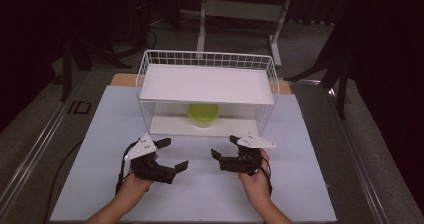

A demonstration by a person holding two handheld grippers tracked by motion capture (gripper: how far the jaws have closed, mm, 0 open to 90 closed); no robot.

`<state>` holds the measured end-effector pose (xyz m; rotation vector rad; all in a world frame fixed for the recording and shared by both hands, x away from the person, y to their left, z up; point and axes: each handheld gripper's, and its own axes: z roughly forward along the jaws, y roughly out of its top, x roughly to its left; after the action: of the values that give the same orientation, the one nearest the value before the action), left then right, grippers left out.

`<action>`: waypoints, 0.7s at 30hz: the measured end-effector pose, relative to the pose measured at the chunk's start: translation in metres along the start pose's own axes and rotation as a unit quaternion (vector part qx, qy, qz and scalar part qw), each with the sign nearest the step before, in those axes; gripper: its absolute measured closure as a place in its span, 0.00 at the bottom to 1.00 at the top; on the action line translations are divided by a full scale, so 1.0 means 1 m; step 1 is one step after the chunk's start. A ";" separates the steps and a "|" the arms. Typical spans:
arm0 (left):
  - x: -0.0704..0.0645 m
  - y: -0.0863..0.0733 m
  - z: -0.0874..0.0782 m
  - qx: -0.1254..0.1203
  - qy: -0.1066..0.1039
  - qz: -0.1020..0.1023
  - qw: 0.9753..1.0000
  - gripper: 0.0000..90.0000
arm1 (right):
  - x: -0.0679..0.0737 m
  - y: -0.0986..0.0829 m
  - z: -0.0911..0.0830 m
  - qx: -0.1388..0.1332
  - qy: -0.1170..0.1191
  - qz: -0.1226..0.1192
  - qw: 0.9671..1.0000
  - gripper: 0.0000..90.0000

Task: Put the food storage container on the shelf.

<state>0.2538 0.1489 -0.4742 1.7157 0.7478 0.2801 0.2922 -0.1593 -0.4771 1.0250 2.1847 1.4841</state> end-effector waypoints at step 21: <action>-0.001 -0.025 -0.022 0.022 0.016 -0.018 0.999 0.01 | -0.012 -0.025 -0.049 0.015 -0.020 -0.022 0.999 0.17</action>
<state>0.2326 0.1687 -0.4911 1.7420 0.8128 0.2684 0.2609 -0.2062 -0.4809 1.0008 2.1929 1.4032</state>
